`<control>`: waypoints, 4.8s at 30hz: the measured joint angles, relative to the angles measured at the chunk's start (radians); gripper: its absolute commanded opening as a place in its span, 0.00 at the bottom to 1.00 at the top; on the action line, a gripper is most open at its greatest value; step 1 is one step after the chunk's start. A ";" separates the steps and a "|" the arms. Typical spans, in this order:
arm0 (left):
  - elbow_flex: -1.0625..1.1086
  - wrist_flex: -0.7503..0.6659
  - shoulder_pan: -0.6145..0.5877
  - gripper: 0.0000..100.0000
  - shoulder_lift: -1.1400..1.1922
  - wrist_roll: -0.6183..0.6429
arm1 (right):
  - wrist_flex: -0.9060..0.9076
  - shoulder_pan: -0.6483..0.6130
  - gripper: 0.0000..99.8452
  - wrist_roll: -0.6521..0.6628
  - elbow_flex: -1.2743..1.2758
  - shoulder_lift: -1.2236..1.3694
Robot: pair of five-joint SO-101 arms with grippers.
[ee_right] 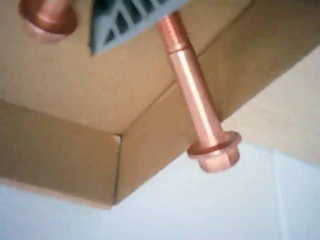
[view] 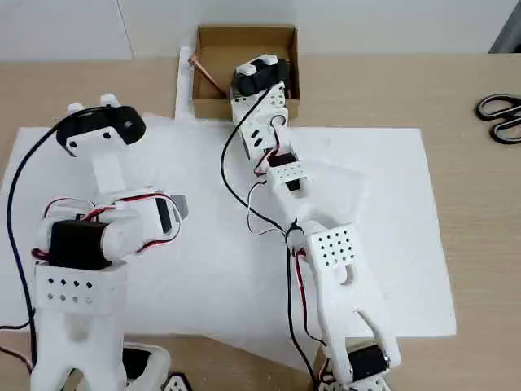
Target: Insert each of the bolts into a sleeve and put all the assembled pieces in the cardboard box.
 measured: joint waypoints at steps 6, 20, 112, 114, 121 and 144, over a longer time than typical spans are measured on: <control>0.000 0.000 0.000 0.18 0.000 -0.003 | 0.066 0.012 0.21 0.000 0.000 -0.104; 0.000 -0.166 0.000 0.18 -0.084 -0.152 | 0.641 0.153 0.21 0.000 0.000 -0.620; 1.335 -0.732 -0.002 0.18 -1.114 -0.152 | 1.220 0.207 0.21 0.000 2.410 -3.021; 1.335 -0.732 -0.002 0.18 -1.114 -0.152 | 1.220 0.207 0.21 0.000 2.410 -3.021; 1.335 -0.732 -0.002 0.18 -1.114 -0.152 | 1.220 0.207 0.21 0.000 2.410 -3.021; 1.335 -0.732 -0.002 0.18 -1.114 -0.152 | 1.220 0.207 0.21 0.000 2.412 -3.021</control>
